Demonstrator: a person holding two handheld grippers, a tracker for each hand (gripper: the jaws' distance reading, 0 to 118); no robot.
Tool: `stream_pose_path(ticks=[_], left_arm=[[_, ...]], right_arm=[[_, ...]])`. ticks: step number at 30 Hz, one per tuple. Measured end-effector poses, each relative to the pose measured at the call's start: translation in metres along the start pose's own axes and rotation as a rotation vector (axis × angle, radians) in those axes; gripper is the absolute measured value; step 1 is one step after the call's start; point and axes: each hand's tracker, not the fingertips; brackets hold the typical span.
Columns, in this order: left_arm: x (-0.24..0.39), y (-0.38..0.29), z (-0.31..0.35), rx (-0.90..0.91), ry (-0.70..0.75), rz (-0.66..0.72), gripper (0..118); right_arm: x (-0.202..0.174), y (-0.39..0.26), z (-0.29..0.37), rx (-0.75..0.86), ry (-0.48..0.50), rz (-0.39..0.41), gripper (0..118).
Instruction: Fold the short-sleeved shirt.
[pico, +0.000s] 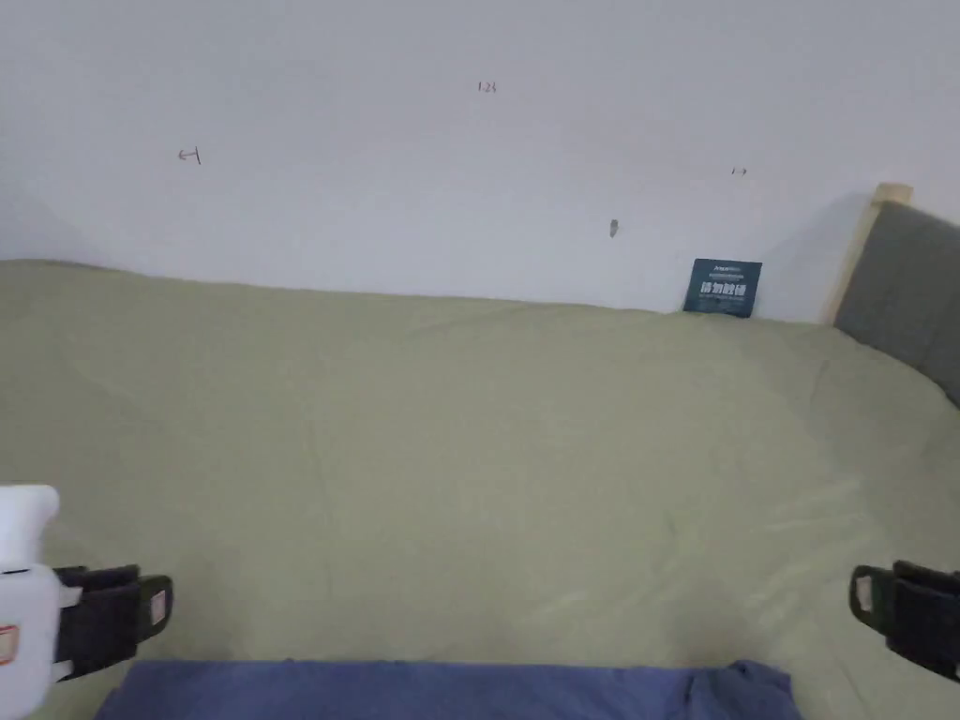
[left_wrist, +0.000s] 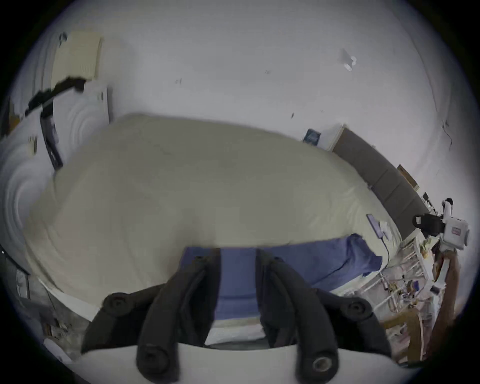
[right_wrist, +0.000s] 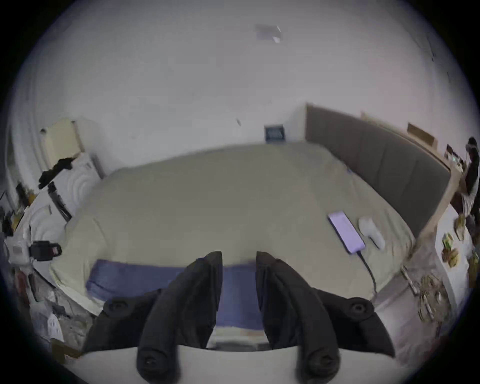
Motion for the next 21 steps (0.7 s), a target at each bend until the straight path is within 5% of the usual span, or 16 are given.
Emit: stream_pose_path(ticks=[2, 5, 7, 11, 21], left_arm=[[0.046, -0.006, -0.003, 0.060, 0.056, -0.087, 2], [0.095, -0.035, -0.008, 0.131, 0.064, -0.120, 0], [0.117, -0.068, -0.011, 0.187, -0.003, -0.092, 0], [0.153, -0.125, -0.014, 0.189, 0.081, -0.239, 0], [0.139, -0.141, -0.029, 0.057, 0.030, -0.136, 0]], right_arm=[[-0.035, -0.013, 0.001, 0.037, 0.088, 0.052, 22], [-0.077, -0.046, -0.009, 0.029, 0.094, 0.119, 2], [-0.103, -0.078, -0.013, 0.044, 0.100, 0.196, 1], [-0.121, -0.134, -0.013, 0.054, 0.129, 0.178, 1], [-0.127, -0.154, -0.021, -0.007, 0.119, 0.181, 1]])
